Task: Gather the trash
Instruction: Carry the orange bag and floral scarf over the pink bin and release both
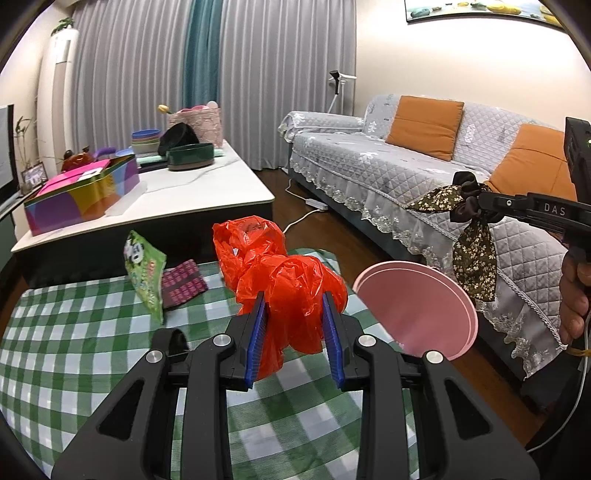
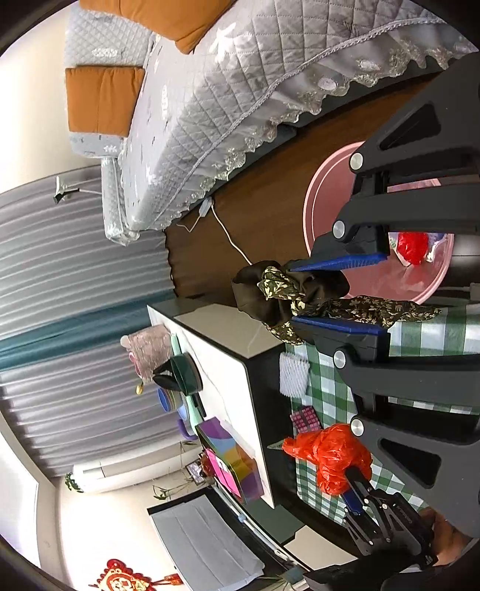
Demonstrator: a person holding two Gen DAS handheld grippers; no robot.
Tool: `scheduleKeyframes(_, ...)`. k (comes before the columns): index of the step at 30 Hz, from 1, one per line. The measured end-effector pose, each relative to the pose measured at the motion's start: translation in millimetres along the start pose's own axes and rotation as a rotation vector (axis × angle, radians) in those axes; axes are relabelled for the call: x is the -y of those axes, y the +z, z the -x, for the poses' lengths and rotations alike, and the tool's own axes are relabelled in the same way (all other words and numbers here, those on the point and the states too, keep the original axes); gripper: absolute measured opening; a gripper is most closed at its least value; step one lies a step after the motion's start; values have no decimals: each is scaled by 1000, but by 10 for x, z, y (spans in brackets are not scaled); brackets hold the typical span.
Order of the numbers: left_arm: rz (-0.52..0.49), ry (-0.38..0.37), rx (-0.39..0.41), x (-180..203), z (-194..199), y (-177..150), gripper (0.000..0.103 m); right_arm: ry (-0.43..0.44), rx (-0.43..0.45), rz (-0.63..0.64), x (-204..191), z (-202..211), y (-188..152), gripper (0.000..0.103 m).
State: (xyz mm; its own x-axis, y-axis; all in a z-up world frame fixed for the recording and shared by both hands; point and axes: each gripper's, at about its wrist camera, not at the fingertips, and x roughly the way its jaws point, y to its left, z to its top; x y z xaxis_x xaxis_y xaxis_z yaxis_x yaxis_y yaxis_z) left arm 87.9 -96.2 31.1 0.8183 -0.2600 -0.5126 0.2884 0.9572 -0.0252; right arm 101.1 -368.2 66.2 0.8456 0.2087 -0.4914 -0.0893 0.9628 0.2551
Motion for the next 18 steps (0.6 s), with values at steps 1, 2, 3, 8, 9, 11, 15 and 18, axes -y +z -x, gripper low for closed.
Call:
scheduleKeyframes(1,-3,-5,-1,23,-11,2,29,-3,1,-2,21,5,0,24)
scheduleKeyframes(2,-6,-9,-2,45,-24,2,29,-8,2,-6,45,11,0,24)
scheduleKeyframes(3,-8,-13,-4,56,-37,5,29,-11,3,-8,57,19,-3,24)
scheduleKeyframes(8,-11,-32,-12,153,-88,2,29,-28,12,-26,175,61,9,24)
scheduleKeyframes(9,-12,-36,-14,170,-101,5,29,-30,13,-30,196,67,12,24)
scheduleKeyframes(11,-13,-43,-18,204,-119,10,29,-35,16,-35,238,75,20,24)
scheduleKeyframes(15,-23,-57,-20,292,-162,41,29,-43,20,-50,321,80,37,24)
scheduleKeyframes(18,-29,-67,-18,359,-189,81,29,-48,23,-56,358,83,55,24)
